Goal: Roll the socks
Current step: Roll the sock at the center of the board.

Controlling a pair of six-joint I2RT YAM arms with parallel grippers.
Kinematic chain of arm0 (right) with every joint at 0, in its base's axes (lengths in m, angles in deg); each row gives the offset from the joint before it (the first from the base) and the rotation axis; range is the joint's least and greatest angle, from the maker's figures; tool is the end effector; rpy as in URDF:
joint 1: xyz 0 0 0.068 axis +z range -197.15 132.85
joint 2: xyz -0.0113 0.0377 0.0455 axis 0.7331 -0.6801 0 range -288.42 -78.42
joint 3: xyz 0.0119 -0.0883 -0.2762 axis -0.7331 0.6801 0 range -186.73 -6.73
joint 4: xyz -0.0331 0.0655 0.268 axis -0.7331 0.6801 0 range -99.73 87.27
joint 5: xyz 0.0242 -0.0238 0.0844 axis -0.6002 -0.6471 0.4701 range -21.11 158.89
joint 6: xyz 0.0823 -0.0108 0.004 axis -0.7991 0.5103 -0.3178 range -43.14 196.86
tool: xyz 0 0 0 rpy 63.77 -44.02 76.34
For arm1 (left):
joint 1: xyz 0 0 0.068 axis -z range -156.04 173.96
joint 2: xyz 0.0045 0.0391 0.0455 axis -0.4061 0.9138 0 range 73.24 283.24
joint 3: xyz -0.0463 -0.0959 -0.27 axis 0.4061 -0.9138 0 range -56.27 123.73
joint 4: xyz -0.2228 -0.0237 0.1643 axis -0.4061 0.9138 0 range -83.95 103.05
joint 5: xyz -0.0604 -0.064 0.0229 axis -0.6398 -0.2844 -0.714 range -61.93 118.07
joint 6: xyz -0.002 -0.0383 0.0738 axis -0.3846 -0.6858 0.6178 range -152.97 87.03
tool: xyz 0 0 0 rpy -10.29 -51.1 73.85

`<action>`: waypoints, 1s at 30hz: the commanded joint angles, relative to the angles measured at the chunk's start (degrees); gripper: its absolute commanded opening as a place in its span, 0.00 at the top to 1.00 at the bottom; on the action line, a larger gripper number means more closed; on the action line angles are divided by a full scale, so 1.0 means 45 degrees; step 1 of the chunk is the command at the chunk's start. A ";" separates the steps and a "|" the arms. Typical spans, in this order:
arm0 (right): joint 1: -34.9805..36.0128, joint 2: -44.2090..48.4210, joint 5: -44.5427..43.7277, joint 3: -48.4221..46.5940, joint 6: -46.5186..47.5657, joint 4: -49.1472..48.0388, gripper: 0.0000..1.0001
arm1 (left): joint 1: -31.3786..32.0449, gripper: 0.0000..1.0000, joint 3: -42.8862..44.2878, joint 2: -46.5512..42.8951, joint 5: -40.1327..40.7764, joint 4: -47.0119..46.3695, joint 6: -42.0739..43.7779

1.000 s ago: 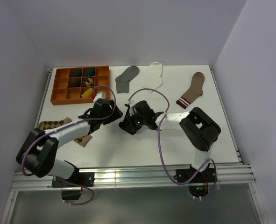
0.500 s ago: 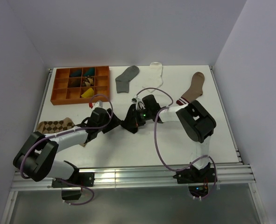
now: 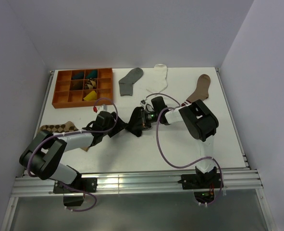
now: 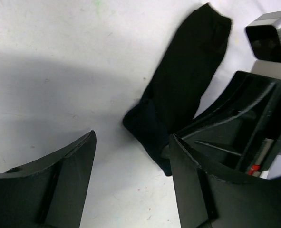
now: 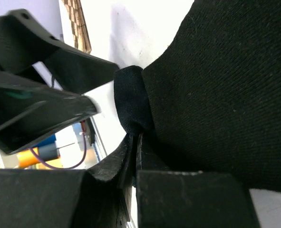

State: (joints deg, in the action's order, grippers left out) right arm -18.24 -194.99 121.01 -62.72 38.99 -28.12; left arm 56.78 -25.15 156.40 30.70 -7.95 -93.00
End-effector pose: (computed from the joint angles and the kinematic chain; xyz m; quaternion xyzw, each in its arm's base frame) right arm 0.3357 0.2508 0.0869 -0.1133 0.8327 0.5357 0.0829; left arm 0.2627 -0.1655 0.1331 -0.2211 0.8711 -0.3031 0.3168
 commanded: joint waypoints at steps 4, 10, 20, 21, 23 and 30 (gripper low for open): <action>-0.0310 -0.0598 -0.0311 -0.0742 0.0210 0.0863 0.99 | 0.0090 0.35 0.0370 0.0954 -0.0116 -0.0756 -0.0683; -0.0544 -0.0930 -0.0391 -0.0820 0.0661 0.1490 0.98 | 0.0265 0.36 0.0702 0.1443 -0.0019 -0.0893 -0.0762; -0.0896 -0.1086 -0.0351 -0.0059 0.0133 0.0396 0.98 | 0.0422 0.38 0.1074 0.1970 0.0391 -0.0405 -0.0996; -0.0896 -0.1126 -0.0313 -0.0059 0.0134 0.0435 0.98 | 0.0422 0.39 0.1094 0.2086 0.0411 -0.0347 -0.1015; -0.0916 -0.1204 -0.0351 -0.0001 0.0075 0.0396 0.98 | 0.0480 0.39 0.1230 0.2282 0.0450 -0.0268 -0.1035; -0.1110 -0.1360 -0.0390 0.0059 -0.0081 0.0201 0.98 | 0.0539 0.41 0.1445 0.2692 0.0625 -0.0191 -0.1308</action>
State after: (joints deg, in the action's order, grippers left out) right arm -21.92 -198.23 124.84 -64.03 37.00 -28.91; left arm 58.75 -19.45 166.39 31.47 -11.80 -98.23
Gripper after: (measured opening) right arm 0.029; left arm 0.591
